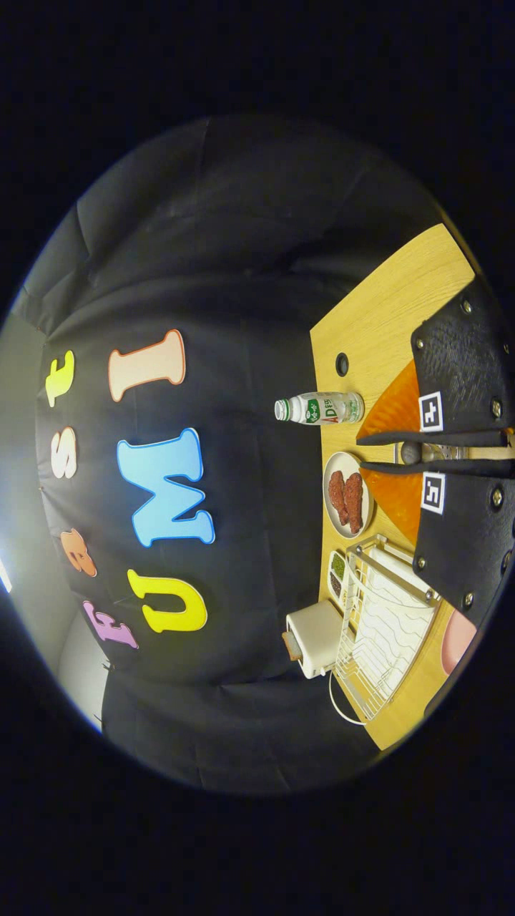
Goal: Take the plate from the dish rack, then take the spoon from the basket and place it into the plate.
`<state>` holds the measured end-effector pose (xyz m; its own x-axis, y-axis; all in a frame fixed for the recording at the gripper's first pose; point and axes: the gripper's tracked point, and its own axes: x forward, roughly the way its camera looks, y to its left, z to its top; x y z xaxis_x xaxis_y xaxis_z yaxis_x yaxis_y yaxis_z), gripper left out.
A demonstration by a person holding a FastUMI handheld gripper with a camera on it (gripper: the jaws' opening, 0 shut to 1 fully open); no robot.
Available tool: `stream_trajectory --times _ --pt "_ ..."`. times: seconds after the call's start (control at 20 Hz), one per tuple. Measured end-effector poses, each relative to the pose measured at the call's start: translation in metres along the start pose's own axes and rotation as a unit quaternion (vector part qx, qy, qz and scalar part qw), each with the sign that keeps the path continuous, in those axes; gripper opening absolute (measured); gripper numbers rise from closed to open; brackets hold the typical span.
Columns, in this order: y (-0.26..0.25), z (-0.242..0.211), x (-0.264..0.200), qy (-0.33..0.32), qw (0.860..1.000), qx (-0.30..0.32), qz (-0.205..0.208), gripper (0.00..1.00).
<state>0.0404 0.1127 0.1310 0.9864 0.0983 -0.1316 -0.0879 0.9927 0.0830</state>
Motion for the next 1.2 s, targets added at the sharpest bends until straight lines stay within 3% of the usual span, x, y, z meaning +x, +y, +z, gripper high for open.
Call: stream_trajectory --times 0.65,1.2 --pt "0.041 0.068 -0.079 -0.021 1.000 -0.006 -0.003 0.06" --pt "0.108 0.026 -0.127 0.016 1.000 -0.016 0.010 0.06"
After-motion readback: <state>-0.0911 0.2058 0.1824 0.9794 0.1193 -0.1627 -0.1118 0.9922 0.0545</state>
